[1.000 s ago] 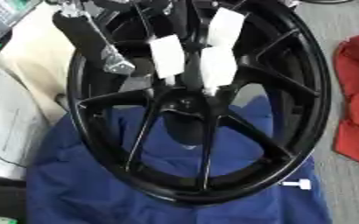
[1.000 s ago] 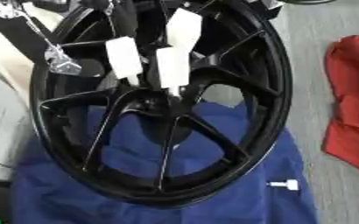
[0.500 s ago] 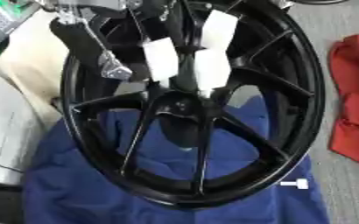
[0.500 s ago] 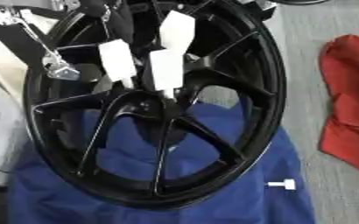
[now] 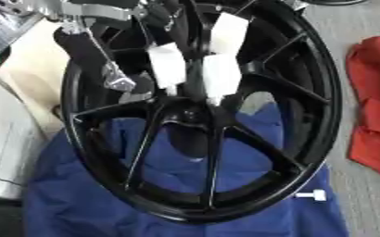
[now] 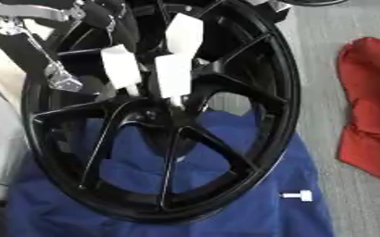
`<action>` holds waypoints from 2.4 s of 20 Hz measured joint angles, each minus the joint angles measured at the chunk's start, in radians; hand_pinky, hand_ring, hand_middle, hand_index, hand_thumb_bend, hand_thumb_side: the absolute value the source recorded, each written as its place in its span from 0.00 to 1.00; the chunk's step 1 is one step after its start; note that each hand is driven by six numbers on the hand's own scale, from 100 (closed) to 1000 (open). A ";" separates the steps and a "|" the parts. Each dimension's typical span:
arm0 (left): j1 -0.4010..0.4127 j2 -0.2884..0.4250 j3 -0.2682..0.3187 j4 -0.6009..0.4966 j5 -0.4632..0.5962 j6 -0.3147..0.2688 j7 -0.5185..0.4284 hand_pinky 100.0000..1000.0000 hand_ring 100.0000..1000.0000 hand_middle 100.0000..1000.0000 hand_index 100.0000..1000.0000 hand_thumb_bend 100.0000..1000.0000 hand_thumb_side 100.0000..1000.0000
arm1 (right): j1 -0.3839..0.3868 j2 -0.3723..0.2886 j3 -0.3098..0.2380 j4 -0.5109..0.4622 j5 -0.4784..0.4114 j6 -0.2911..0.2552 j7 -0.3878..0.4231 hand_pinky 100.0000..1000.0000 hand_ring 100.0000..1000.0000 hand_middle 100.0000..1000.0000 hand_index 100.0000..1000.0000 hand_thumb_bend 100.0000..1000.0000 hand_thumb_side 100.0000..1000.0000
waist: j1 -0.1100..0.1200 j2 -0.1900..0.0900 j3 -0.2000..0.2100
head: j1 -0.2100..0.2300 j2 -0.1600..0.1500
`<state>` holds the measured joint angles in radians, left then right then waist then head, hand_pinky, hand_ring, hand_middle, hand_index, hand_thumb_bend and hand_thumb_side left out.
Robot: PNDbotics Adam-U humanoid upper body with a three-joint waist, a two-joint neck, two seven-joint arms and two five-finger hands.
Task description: Pull the pin out of the wheel hub.
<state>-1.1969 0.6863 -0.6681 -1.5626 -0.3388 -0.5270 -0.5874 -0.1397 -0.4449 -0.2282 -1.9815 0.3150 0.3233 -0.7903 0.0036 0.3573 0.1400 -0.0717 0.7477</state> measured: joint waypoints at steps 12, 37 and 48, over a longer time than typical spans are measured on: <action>0.000 0.000 0.028 0.009 -0.034 -0.009 0.009 0.79 0.75 0.65 0.76 0.36 0.36 | -0.001 0.001 -0.003 0.000 -0.001 -0.004 -0.004 0.72 0.67 0.74 0.76 0.00 0.41 | 0.002 0.006 -0.002 | 0.008 -0.007; 0.009 -0.015 0.017 0.062 -0.034 -0.011 0.011 0.82 0.78 0.69 0.81 0.32 0.30 | -0.009 0.002 -0.006 0.000 -0.006 -0.007 -0.007 0.72 0.67 0.73 0.76 0.00 0.41 | 0.001 0.012 -0.002 | 0.016 -0.013; 0.008 -0.018 -0.005 0.062 -0.008 -0.009 0.009 0.78 0.64 0.45 0.60 0.21 0.27 | -0.014 0.002 -0.012 0.000 -0.010 -0.004 -0.004 0.72 0.66 0.73 0.76 0.00 0.41 | 0.006 0.012 -0.003 | 0.017 -0.021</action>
<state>-1.1886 0.6685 -0.6735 -1.5011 -0.3467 -0.5360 -0.5785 -0.1538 -0.4428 -0.2407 -1.9815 0.3054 0.3195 -0.7946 0.0093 0.3696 0.1368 -0.0544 0.7269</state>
